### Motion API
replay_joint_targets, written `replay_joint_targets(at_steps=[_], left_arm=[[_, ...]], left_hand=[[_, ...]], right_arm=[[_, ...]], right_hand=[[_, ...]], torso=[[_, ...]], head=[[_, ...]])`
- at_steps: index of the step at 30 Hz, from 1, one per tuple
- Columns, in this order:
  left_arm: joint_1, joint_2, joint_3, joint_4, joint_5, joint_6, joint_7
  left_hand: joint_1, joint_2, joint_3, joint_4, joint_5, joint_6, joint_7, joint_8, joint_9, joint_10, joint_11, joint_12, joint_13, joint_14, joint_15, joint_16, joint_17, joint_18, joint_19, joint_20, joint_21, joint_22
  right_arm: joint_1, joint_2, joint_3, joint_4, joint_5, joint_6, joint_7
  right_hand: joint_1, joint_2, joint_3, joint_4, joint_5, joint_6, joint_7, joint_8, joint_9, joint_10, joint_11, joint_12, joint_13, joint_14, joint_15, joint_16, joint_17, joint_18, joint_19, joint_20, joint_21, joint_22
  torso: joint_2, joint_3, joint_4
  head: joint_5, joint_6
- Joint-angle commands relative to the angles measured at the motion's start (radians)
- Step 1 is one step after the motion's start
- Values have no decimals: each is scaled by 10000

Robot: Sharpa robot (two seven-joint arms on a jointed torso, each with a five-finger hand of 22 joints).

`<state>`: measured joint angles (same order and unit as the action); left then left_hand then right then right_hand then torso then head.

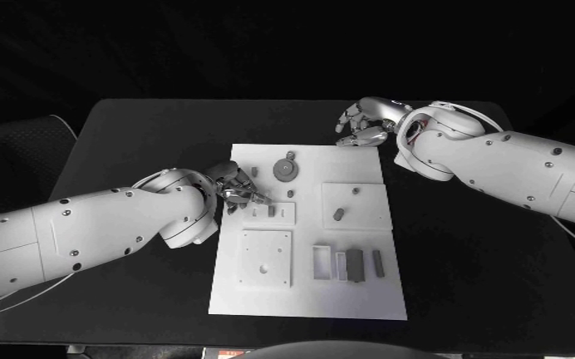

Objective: Assemble the parts on the task board

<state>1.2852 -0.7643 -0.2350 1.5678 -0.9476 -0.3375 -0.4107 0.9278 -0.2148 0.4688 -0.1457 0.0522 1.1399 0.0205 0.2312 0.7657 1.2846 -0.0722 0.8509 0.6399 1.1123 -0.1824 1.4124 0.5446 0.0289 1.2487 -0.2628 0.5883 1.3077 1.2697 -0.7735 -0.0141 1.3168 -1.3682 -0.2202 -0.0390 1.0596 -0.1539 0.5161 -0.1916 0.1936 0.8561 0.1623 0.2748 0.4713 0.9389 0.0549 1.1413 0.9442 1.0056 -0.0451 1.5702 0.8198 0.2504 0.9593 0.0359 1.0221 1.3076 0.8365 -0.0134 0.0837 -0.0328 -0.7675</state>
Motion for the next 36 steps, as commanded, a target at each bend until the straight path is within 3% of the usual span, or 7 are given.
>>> replay_joint_targets(at_steps=[1, 6, 13, 17, 22, 28, 36], left_arm=[[12, -126, 30, 25, 1399, -322, 1624], [57, -310, 280, -95, 2057, -597, 2368], [347, -466, 384, -412, 2370, -596, 2763], [493, -518, 409, -642, 2482, -429, 2601], [722, -447, 428, -1201, 2513, 416, 1879], [916, -46, 428, -2079, 1645, 1724, 742], [1060, 603, 426, -2931, 175, 2101, 71]], left_hand=[[521, 232, 179, -291, -35, -521, 301, -161, -64, -172, 100, -87, -49, -41, 131, -85, -42, 74, -42, -8, -60, 39], [1193, 545, 655, -820, -30, -860, 622, -291, -110, -911, 443, -828, -464, -679, 508, -845, -402, -97, -778, 334, -725, -279], [1524, 518, 1371, -1211, -25, -1218, 990, -410, -209, -1431, 909, -2474, -1458, -1314, 1126, -2231, -1033, -201, -1623, 892, -1840, -988], [1333, 493, 1315, -1201, -30, -1289, 1036, -421, -274, -1381, 986, -3007, -1759, -1324, 1258, -2544, -1145, -140, -1669, 1049, -2062, -1152], [319, 230, 554, -885, -36, -1371, 1072, -436, -347, -1218, 1018, -3367, -1933, -1289, 1345, -2724, -1175, -88, -1673, 1146, -2215, -1255], [-1798, 54, -251, 375, -29, -1495, 1066, -478, -453, -1041, 987, -3662, -2032, -1285, 1340, -2830, -1140, 55, -1673, 1157, -2433, -1413], [-2332, 51, -265, 1074, -26, -1125, 726, -263, -427, 113, 565, -3223, -1724, -335, 766, -2216, -772, 295, -679, 807, -1928, -1162]], right_arm=[[-9, -1, 4, -9, 32, 2, 104], [-9, 3, 4, -65, 39, -2, 114], [-11, 29, 4, -107, 55, -6, 121], [-11, 21, 4, -112, 59, -6, 121], [-11, 30, 4, -133, 61, 4, 117], [-11, 38, 4, -161, 61, 11, 113], [-11, 74, 4, -212, 61, 18, 114]], right_hand=[[-103, -28, 10, 47, 49, -24, 53, -67, -14, -40, 16, 70, -13, 59, -20, -35, 2, 114, 47, -37, -47, 126], [-101, -42, 9, 47, 49, -40, 57, -76, -20, -42, 19, 71, -15, 59, -18, -35, 2, 114, 48, -38, -47, 126], [-99, -45, 10, 48, 49, -48, 59, -80, -23, -43, 21, 73, -17, 59, -17, -35, 2, 114, 48, -39, -48, 126], [-97, -44, 11, 49, 50, -51, 60, -82, -24, -43, 22, 73, -18, 59, -16, -35, 2, 114, 49, -39, -48, 126], [-97, -43, 12, 52, 50, -55, 62, -83, -26, -44, 23, 75, -19, 59, -15, -36, 1, 114, 50, -40, -48, 126], [-95, -41, 14, 55, 51, -56, 63, -84, -27, -45, 25, 76, -20, 59, -13, -36, 1, 114, 51, -40, -48, 125], [-91, -37, 17, 56, 51, -56, 63, -83, -28, -45, 25, 77, -22, 59, -12, -36, 1, 114, 51, -41, -48, 125]], torso=[[-5, 12, -5], [-10, 12, -4], [-11, 13, -2], [-2, 8, -2], [4, -1, 5], [9, -7, 0], [4, -4, 8]], head=[[27, 106], [3, 168], [45, 250], [44, 292], [-55, 333], [-40, 354], [-53, 334]])
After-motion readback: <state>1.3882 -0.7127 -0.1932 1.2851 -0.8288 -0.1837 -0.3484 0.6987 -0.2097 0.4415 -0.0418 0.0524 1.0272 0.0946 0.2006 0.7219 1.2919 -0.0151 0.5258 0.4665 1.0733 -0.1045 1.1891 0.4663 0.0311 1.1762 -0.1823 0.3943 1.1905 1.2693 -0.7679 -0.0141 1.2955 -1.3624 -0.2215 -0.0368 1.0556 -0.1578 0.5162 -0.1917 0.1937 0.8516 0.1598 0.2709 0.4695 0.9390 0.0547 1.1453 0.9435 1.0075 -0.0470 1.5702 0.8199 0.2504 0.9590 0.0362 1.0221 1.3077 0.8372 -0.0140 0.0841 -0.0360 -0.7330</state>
